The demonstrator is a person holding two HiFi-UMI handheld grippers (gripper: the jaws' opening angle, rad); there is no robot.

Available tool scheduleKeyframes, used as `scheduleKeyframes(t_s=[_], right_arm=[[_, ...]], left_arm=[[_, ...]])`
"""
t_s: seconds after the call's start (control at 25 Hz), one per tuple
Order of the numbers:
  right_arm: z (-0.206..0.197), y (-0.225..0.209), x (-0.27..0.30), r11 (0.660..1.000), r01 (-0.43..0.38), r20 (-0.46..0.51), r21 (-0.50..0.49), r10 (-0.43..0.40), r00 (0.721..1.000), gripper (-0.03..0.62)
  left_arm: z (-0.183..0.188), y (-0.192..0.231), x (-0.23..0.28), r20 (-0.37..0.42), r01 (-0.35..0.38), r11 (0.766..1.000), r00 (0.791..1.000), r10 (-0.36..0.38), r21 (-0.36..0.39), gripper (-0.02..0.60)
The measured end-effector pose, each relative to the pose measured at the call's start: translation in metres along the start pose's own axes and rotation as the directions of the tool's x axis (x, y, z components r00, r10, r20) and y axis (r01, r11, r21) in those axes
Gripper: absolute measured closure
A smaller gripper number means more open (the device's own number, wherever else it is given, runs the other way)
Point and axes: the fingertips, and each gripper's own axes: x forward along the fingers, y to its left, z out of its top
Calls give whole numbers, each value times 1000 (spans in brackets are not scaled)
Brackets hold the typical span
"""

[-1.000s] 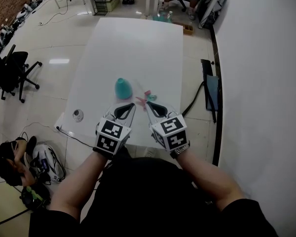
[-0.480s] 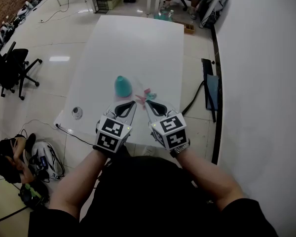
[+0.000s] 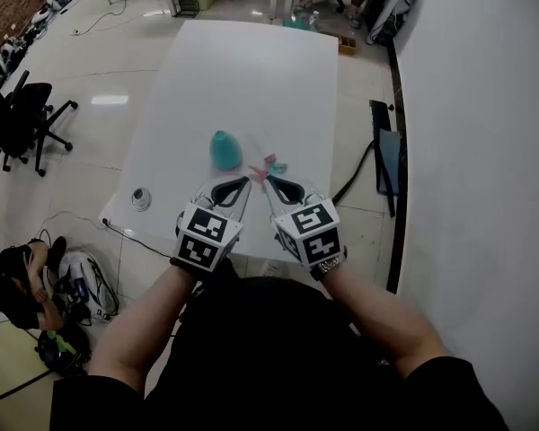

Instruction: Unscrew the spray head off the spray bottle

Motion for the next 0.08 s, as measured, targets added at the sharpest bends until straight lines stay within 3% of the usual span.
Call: scheduleKeyframes(t_s=[0.08], right_arm=[[1,-1,1,1000,0,1,-2,0,1000,603]], left_arm=[[1,1,1,0,1,1000,1000,-1,3,566]])
